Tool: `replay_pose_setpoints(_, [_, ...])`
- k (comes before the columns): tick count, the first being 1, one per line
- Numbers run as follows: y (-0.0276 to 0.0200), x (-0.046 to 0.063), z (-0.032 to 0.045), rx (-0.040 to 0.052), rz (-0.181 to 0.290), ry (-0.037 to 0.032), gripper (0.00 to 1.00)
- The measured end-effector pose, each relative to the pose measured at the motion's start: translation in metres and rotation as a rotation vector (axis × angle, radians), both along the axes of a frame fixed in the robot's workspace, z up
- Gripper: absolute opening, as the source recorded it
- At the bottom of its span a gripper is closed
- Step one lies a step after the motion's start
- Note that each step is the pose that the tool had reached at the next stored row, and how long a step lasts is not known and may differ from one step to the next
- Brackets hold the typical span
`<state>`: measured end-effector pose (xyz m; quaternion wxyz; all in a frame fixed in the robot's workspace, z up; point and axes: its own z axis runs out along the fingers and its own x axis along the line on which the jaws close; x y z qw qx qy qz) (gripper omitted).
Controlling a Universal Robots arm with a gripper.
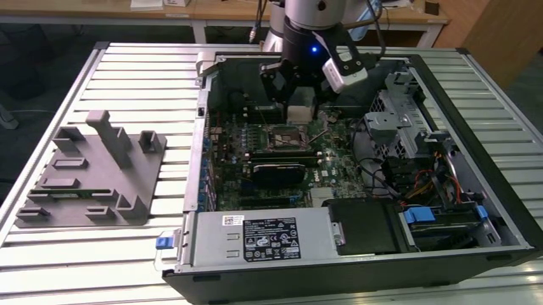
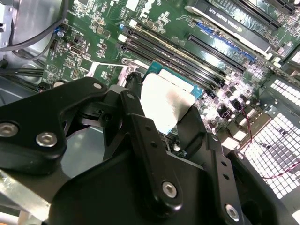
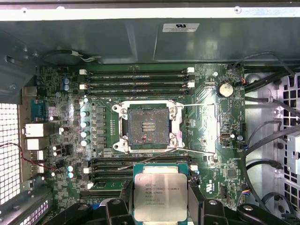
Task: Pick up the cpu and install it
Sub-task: 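Pick up the cpu and move it towards the insertion slot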
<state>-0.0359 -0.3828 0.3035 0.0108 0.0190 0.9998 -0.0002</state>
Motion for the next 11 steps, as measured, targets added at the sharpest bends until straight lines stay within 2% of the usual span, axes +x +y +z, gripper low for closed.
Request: replay_pose_setpoints(11, [0.0044,-0.002,-0.0033,0.0,0.0,0.0,0.55])
